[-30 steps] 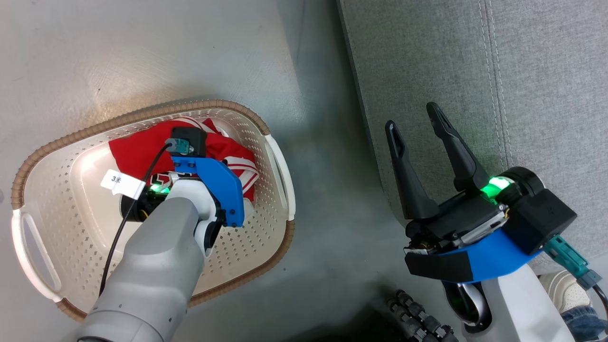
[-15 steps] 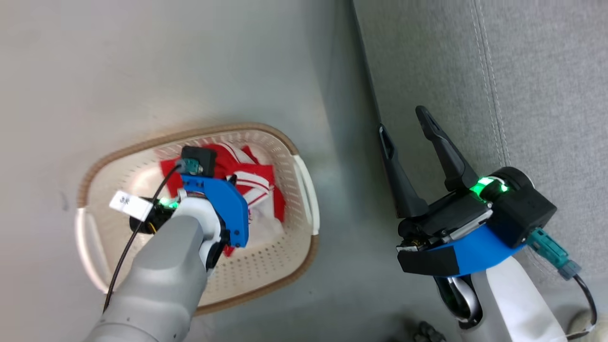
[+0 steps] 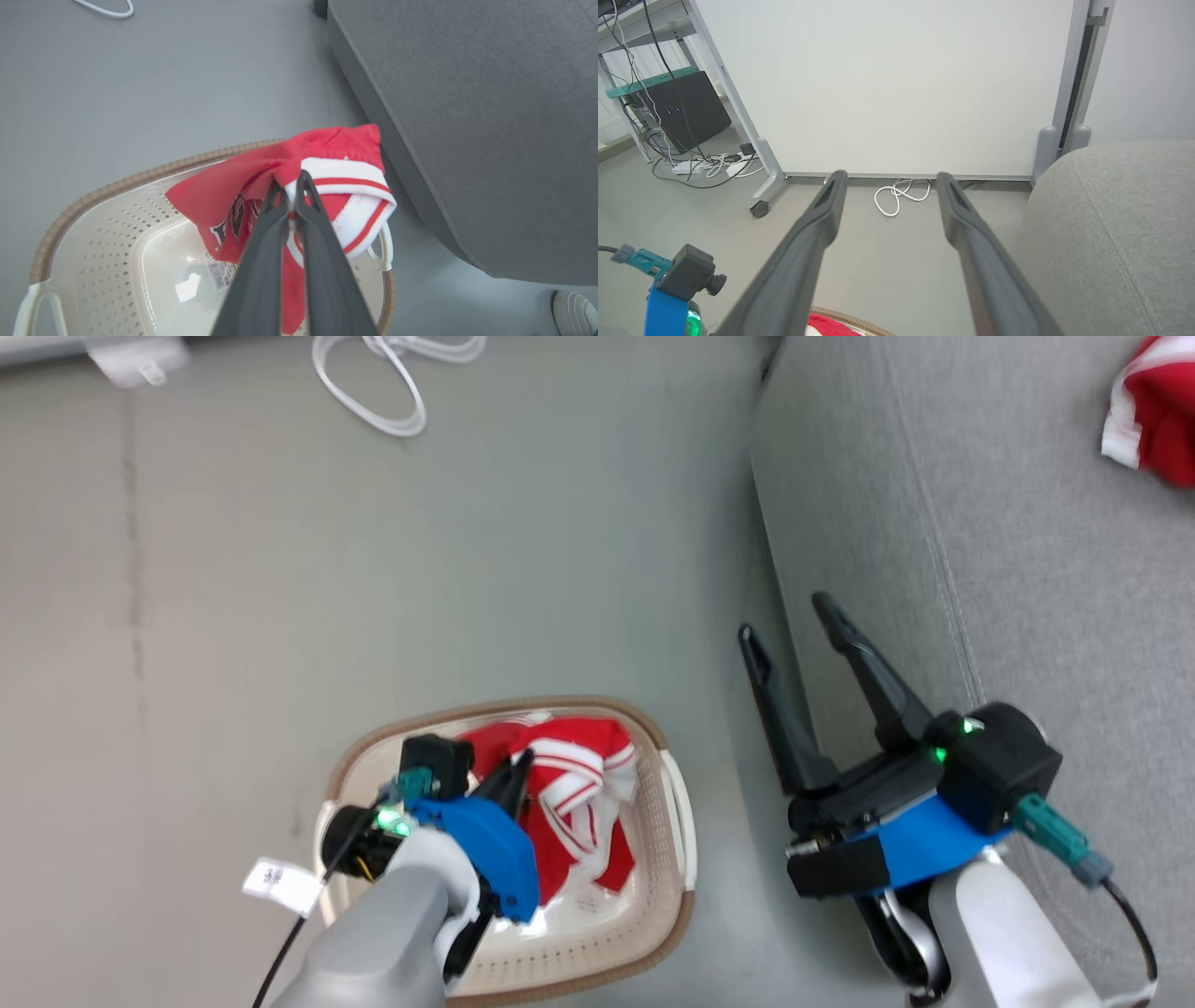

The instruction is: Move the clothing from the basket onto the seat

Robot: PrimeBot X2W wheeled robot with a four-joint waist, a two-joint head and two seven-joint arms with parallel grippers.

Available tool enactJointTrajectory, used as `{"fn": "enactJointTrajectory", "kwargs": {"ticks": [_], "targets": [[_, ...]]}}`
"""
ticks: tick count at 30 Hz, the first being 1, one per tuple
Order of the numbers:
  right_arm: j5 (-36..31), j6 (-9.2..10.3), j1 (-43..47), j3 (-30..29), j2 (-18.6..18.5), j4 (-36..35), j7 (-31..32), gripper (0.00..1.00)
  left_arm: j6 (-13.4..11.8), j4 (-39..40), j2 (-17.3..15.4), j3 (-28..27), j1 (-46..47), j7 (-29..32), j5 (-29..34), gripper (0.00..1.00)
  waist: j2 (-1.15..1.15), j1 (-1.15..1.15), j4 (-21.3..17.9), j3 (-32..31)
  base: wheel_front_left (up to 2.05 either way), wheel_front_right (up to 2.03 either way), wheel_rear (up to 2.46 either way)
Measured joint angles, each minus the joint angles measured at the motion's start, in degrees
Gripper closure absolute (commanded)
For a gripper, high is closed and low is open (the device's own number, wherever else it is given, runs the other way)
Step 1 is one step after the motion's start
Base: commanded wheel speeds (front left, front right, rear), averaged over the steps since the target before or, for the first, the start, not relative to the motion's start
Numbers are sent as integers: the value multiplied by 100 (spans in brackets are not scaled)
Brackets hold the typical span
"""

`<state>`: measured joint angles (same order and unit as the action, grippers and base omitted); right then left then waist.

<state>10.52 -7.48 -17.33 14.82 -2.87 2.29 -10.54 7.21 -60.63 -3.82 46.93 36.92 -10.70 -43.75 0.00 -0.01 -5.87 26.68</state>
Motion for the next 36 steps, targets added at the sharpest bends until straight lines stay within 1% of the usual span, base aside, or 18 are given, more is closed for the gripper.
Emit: {"fn": "enactJointTrajectory", "kwargs": {"ticks": [4, 8, 14, 19, 23, 27, 36], "targets": [[-38, -1, 190, -81, 0, -5, 102, 0, 0, 561, -183, 249, -239, -322, -116, 100, 0, 0, 169, -499, 0, 0, 0], [-38, 0, 407, -178, 1, -36, 230, 0, 0, 1184, -380, 361, -442, -413, -156, 100, 0, 0, 304, -965, 0, 0, 0], [-36, -1, 703, -361, 1, -145, 365, 0, 0, 2463, -650, -258, -821, -430, 241, 100, 0, 0, 467, -1562, 0, 0, 0], [8, 0, 915, -471, 1, -201, 465, 0, 0, 3029, -680, -644, -1001, -430, 595, 100, 0, 0, 584, -1926, 0, 0, 0], [53, 0, 1068, -523, 1, -214, 503, 0, 1, 3220, -639, -768, -995, -430, 727, 100, 0, 0, 705, -2173, 0, 0, 0], [114, -1, 1161, -520, 1, -203, 544, 0, 1, 3129, -576, -748, -761, -430, 727, 100, 0, 0, 802, -2406, 0, 0, 0], [213, -1, 1311, -422, 1, -123, 619, 0, 1, 2765, -408, -432, -5, -256, 586, 100, 0, 1, 875, -2671, 0, 0, 0]]}}
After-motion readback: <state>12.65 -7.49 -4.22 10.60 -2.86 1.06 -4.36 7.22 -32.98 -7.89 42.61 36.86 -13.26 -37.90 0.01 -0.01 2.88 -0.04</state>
